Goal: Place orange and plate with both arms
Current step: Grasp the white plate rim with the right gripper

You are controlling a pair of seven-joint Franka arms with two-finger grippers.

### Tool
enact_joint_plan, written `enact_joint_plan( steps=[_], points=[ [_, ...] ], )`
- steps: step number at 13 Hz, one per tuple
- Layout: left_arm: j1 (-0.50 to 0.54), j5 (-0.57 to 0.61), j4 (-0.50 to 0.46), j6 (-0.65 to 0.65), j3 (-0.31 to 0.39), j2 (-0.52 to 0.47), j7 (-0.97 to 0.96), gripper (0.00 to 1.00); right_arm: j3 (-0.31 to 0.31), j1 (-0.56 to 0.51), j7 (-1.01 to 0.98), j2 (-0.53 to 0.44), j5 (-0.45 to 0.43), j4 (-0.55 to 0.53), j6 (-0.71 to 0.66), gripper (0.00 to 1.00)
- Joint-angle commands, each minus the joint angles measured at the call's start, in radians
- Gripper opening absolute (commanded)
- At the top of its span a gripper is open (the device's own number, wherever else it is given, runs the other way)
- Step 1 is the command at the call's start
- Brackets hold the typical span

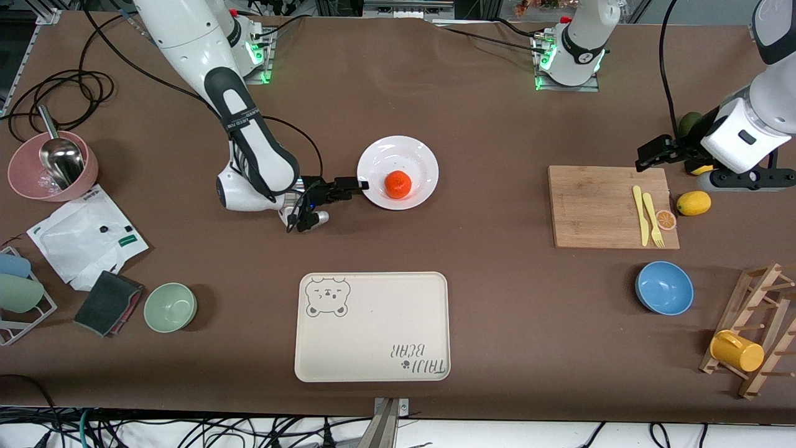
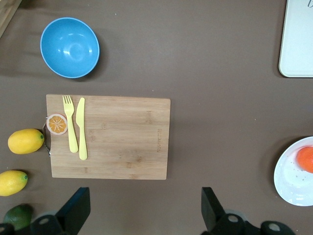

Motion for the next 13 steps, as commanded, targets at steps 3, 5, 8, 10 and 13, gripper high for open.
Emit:
enact_joint_plan(
  steps=[3, 5, 8, 10, 13],
  points=[
    [0.005, 0.016, 0.017, -0.021, -0.008, 0.002, 0.011, 1.00, -0.001, 0.033, -0.073, 0.032, 0.076, 0.019, 0.030, 0.98],
    [0.005, 0.016, 0.017, -0.021, -0.008, 0.002, 0.010, 1.00, -0.003, 0.057, -0.106, 0.042, 0.093, 0.019, 0.068, 0.88],
    [-0.001, 0.016, 0.017, -0.021, -0.008, 0.002, 0.011, 1.00, -0.003, 0.071, -0.177, 0.055, 0.134, 0.019, 0.080, 0.67],
    [-0.001, 0.016, 0.017, -0.021, -0.008, 0.002, 0.010, 1.00, -0.003, 0.071, -0.183, 0.055, 0.134, 0.021, 0.076, 0.49],
    [-0.001, 0.016, 0.017, -0.021, -0.008, 0.002, 0.010, 1.00, -0.003, 0.076, -0.185, 0.055, 0.134, 0.019, 0.080, 0.19]
  ],
)
